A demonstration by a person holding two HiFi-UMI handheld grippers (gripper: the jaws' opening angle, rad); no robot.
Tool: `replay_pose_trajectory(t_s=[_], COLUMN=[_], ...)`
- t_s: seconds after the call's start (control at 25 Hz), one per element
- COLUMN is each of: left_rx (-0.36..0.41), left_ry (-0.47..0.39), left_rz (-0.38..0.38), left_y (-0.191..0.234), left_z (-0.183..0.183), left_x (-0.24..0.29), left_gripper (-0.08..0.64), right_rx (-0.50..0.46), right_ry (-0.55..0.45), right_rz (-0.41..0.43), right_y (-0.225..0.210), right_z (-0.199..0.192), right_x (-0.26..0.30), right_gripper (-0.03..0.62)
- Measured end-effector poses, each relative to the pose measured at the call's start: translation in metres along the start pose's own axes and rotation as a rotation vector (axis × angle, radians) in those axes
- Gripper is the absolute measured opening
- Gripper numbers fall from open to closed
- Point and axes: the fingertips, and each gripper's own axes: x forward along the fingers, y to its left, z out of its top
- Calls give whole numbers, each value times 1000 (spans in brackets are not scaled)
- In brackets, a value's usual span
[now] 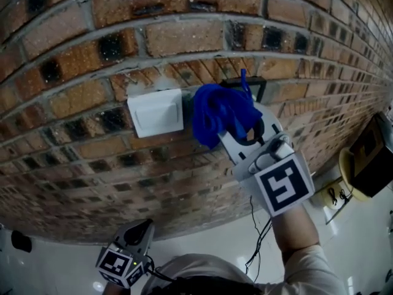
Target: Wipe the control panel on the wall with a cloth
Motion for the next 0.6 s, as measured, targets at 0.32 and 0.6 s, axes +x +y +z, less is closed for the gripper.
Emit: replay_pose_trajectory(t_s=[0.32,0.6], left_rx=[16,36], left_ry=[0,4], left_rz=[-34,-68], left_y=[-11,-23], left_z=[4,8], left_x=[8,17], left_gripper=[2,1], right_rx=[-40,-57], right_ry=[54,105], right_rz=[-136,-259], right_y=[-65,-132], right_z=[-22,-64], right_x=[-42,-72], right_gripper=[89,89])
